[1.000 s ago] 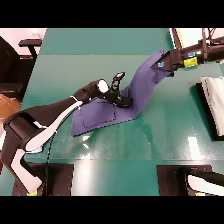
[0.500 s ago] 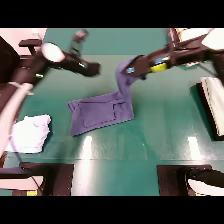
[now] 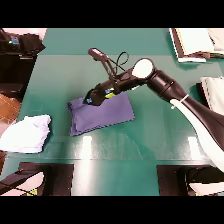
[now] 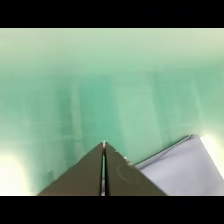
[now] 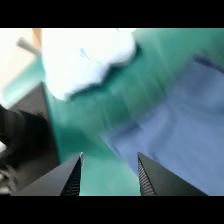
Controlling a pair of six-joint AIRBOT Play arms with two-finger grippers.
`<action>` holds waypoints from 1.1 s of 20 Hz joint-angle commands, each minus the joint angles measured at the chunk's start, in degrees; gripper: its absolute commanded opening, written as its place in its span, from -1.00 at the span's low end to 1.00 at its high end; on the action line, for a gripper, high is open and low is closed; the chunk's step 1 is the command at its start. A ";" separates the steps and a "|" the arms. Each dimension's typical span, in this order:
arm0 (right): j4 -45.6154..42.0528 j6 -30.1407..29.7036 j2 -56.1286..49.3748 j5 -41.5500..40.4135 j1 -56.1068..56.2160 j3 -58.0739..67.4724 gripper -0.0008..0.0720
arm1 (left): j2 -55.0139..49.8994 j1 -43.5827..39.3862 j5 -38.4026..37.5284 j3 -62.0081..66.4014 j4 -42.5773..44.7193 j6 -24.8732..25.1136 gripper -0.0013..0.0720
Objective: Fold the shirts.
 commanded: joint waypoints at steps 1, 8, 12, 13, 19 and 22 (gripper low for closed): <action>-9.09 5.79 -0.61 9.01 -6.67 -0.72 0.15 | 1.33 1.29 -3.48 0.02 0.33 1.20 -0.90; -8.92 9.92 2.49 5.33 -27.36 -19.85 0.66 | 1.29 1.29 -5.51 -0.11 -0.37 1.66 -0.90; -0.70 9.86 -3.13 4.59 -30.34 -22.95 0.65 | 1.29 1.29 -5.33 -0.11 -0.72 1.68 -0.90; 0.81 9.86 -4.76 4.39 -29.53 -22.91 0.64 | 1.29 1.29 -5.35 -0.11 -0.70 1.70 -0.91; 5.88 9.84 -14.86 4.09 -19.39 -14.03 0.32 | 1.29 1.29 -5.33 -0.11 -1.01 2.93 -0.91; 6.43 9.81 -18.56 4.07 -15.32 -7.39 -0.53 | 1.29 1.29 -5.33 -0.11 -2.97 3.17 -0.91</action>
